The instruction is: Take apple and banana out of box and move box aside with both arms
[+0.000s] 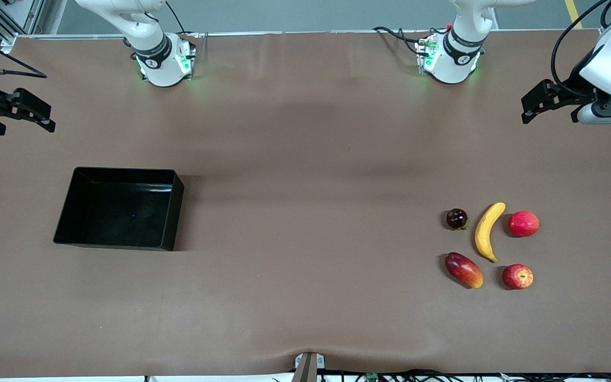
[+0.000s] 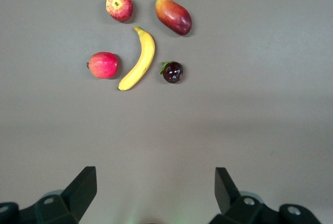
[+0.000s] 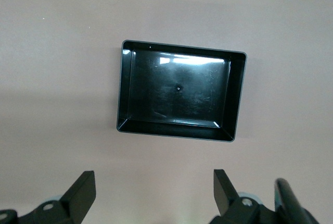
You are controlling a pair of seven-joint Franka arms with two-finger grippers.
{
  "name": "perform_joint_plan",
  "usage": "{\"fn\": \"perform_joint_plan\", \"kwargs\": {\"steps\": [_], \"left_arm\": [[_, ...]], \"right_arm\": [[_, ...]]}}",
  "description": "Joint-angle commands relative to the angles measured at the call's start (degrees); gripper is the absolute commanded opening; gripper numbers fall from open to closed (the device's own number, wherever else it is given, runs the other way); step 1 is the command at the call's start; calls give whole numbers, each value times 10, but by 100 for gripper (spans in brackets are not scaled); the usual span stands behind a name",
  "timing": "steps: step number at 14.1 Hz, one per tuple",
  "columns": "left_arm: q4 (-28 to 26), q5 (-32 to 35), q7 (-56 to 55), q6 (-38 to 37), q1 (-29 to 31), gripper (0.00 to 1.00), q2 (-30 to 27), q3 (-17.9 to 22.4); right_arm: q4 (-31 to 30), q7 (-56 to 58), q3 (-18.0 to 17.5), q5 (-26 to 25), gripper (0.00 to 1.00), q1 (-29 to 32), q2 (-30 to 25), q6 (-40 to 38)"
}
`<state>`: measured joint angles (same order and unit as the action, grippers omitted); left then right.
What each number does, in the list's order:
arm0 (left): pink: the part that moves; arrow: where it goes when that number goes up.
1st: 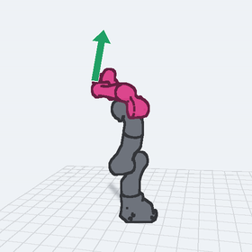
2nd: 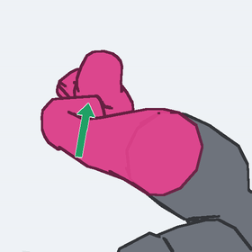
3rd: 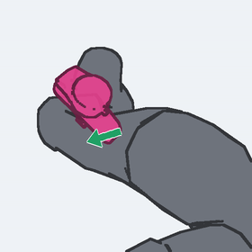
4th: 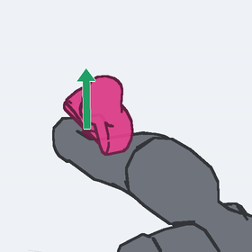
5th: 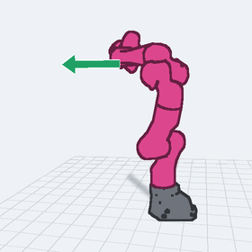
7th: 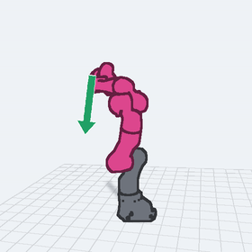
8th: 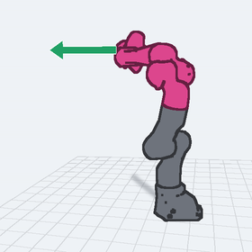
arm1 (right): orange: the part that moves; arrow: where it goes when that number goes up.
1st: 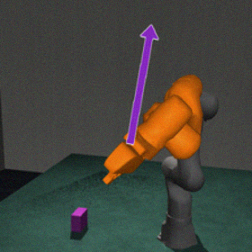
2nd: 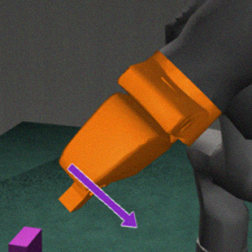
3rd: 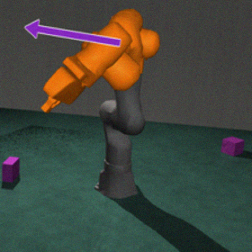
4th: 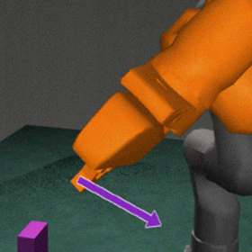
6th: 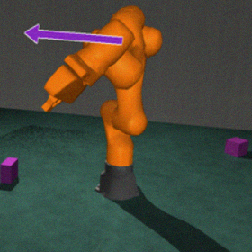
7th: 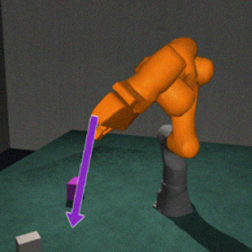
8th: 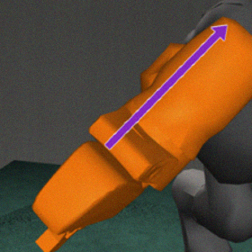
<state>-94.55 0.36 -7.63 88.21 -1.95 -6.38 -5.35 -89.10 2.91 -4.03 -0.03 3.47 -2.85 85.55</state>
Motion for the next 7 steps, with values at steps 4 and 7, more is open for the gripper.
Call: {"fn": "perform_joint_plan", "kwargs": {"steps": [4,7], "left_arm": [[23,21,13,-15,5,100,3,-2],[26,24,12,-15,5,100,4,-2]], "right_arm": [[1,3,-4,-1,100,8,-2,-5],[1,3,-4,-1,100,9,-2,-5]]}}
